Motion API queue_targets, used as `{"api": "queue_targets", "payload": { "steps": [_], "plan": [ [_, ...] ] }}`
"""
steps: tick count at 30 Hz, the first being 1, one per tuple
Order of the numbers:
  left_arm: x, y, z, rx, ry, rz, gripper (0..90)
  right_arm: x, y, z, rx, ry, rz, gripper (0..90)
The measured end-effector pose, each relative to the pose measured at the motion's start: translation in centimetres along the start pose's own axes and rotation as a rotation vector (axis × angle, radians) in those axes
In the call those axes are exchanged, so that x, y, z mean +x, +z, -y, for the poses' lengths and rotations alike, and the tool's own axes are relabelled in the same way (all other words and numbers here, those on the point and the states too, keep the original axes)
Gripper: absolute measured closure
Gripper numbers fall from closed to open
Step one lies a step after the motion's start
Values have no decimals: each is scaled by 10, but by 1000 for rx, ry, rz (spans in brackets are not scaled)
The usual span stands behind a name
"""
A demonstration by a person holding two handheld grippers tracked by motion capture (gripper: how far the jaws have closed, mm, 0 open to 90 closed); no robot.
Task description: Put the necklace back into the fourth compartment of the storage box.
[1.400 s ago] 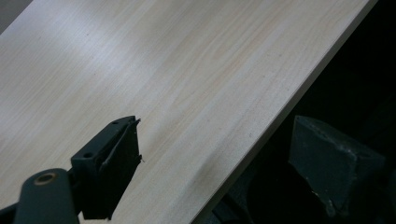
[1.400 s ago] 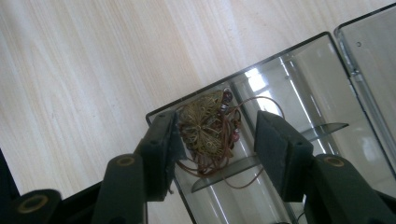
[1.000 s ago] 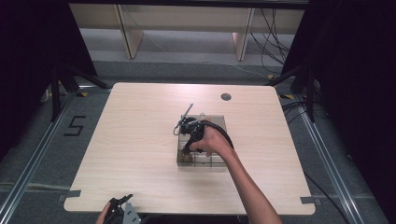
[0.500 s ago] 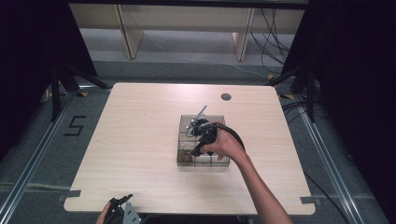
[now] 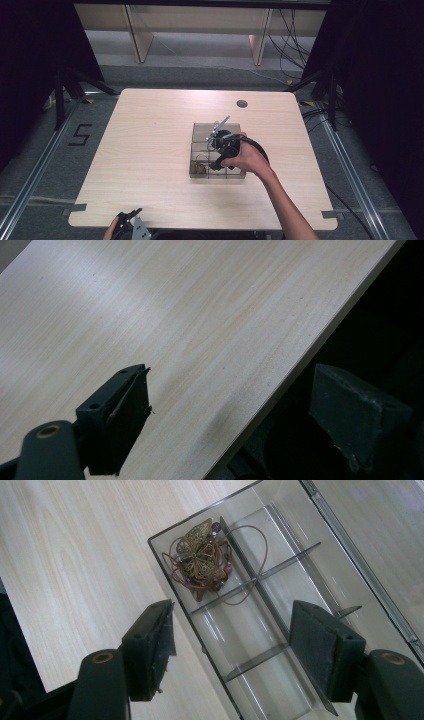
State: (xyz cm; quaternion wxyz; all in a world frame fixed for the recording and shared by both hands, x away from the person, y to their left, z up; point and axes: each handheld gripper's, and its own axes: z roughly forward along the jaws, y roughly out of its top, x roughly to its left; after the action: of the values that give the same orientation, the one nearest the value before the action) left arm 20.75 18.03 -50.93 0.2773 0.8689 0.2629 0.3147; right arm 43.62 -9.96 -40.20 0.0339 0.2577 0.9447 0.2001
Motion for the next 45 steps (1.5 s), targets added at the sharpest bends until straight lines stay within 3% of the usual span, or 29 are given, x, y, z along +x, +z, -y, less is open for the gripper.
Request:
{"api": "queue_targets", "payload": {
  "steps": [2, 3, 7, 11, 13, 15, 20, 21, 23, 27, 28, 29, 31, 38, 40, 42, 44, 45],
  "plan": [
    [0, 0, 0, 0, -1, -3, 157, 0, 0, 2, -4, 5, -5, 355],
    [-2, 1, 0, -21, -28, 2, 157, -1, 0, 4, -3, -4, -7, 355],
    [-2, 1, 0, -21, -30, 5, 157, 0, -2, 8, -10, 8, -9, 345],
    [-2, 1, 0, -19, -26, 2, 157, 0, -3, 13, -21, 13, -7, 309],
    [0, 0, 0, -8, 2, -12, 157, 0, -4, 15, -20, 15, -9, 294],
    [-1, 1, 0, -14, -25, -3, 157, 1, -5, 18, -24, 22, -8, 281],
    [0, 1, 0, -9, -17, 2, 157, 2, -10, 25, -43, 38, -6, 261],
    [-2, 1, 0, -22, -42, 10, 157, 2, -10, 26, -49, 29, -5, 261],
    [0, 1, 0, -8, -13, 0, 157, 2, -11, 27, -52, 31, -2, 261],
    [0, 1, 0, -7, -21, 6, 157, 4, -13, 29, -62, 22, -2, 260],
    [-2, 1, 0, -22, -42, 11, 157, 4, -13, 30, -62, 25, -2, 259],
    [-1, 1, 0, -16, -24, 10, 157, 6, -13, 30, -58, 43, -4, 259],
    [0, 1, 0, -9, -17, 2, 157, 6, -13, 31, -59, 33, -4, 257],
    [-3, 2, 0, -22, -41, 10, 157, 9, -13, 36, -89, 22, -7, 240],
    [-1, 1, 0, 3, -10, 5, 157, 11, -13, 36, -88, 40, -12, 233],
    [-3, 1, 0, -22, -42, 12, 157, 11, -13, 36, -86, 41, -9, 224],
    [-3, 2, 0, -26, -48, 12, 157, 12, -14, 36, -91, 47, -12, 222],
    [-1, 0, 0, 0, -16, 7, 157, 12, -14, 36, -95, 48, -14, 220]
  ]
}}
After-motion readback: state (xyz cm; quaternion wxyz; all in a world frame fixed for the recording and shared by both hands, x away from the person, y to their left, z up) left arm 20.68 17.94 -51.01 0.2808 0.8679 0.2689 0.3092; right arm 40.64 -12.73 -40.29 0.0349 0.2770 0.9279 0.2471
